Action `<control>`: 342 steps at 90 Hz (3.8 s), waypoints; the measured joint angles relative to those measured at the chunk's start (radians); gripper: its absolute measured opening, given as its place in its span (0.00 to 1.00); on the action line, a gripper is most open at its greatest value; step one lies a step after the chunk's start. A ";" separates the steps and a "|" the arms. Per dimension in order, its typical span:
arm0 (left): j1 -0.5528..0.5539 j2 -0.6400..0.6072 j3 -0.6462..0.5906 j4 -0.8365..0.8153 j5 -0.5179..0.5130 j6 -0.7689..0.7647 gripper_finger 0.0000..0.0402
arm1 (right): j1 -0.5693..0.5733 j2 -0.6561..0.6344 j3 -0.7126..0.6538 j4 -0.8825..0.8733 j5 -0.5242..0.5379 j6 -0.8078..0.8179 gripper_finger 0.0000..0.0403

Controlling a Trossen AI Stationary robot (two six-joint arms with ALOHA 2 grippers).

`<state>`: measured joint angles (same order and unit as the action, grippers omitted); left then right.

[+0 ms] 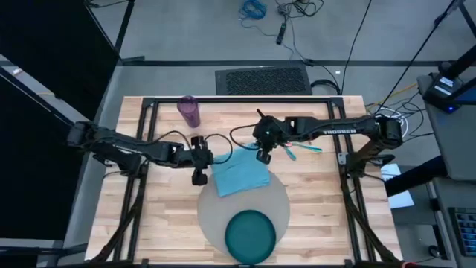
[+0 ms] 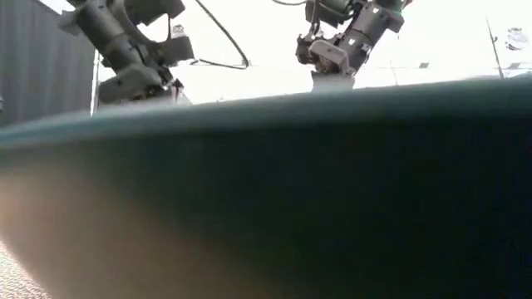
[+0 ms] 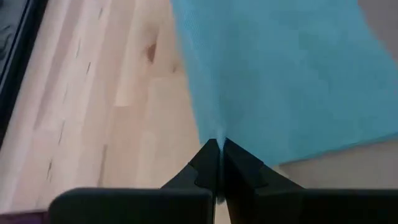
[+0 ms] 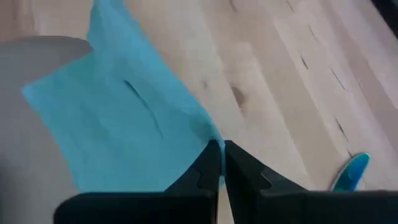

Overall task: Set table place
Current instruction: Fold the blue table napkin, then move the blue table napkin to the left of the placemat

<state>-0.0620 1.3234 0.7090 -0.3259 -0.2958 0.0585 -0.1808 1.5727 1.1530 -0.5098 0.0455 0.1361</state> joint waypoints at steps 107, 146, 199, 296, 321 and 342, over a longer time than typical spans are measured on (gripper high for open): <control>-0.175 0.203 0.000 0.230 0.268 -0.159 0.00 | 0.178 -0.001 -0.172 0.026 -0.077 0.277 0.00; -0.176 0.212 0.000 0.252 0.351 -0.176 0.00 | 0.210 -0.001 -0.174 -0.021 -0.104 0.324 0.12; -0.171 0.177 0.067 0.251 0.385 -0.147 0.25 | 0.215 -0.001 -0.172 -0.011 -0.098 0.314 0.35; -0.009 0.306 0.087 0.209 0.430 -0.041 0.26 | 0.344 -0.002 -0.269 0.102 -0.129 0.466 0.35; -0.009 0.354 0.104 0.205 0.421 -0.027 0.21 | 0.347 -0.001 -0.328 0.144 -0.125 0.513 0.20; -0.009 0.365 0.104 0.192 0.416 -0.027 0.03 | 0.347 -0.001 -0.349 0.178 -0.125 0.510 0.01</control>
<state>-0.0712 1.6882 0.8127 -0.1337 0.1204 0.0315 0.1665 1.5719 0.8043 -0.3313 -0.0792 0.6464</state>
